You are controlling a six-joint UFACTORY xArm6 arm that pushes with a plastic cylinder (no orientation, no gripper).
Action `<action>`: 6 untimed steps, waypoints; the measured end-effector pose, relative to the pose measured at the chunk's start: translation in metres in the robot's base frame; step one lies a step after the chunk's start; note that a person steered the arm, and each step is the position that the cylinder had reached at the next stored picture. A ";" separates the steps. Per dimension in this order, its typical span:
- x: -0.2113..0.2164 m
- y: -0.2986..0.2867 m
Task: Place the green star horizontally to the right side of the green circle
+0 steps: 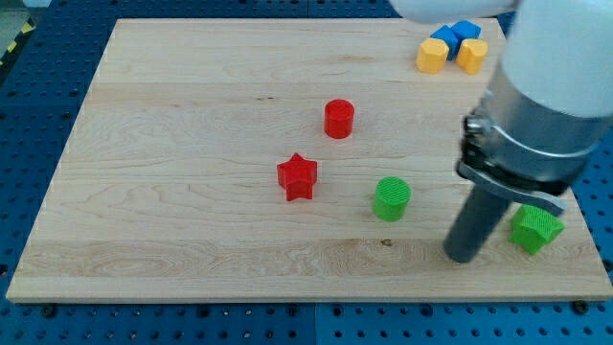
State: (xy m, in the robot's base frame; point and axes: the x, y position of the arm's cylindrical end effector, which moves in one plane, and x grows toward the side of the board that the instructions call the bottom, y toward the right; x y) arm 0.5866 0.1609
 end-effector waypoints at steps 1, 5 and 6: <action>0.018 0.049; -0.002 0.056; -0.002 0.039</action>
State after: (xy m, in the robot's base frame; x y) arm 0.5850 0.2003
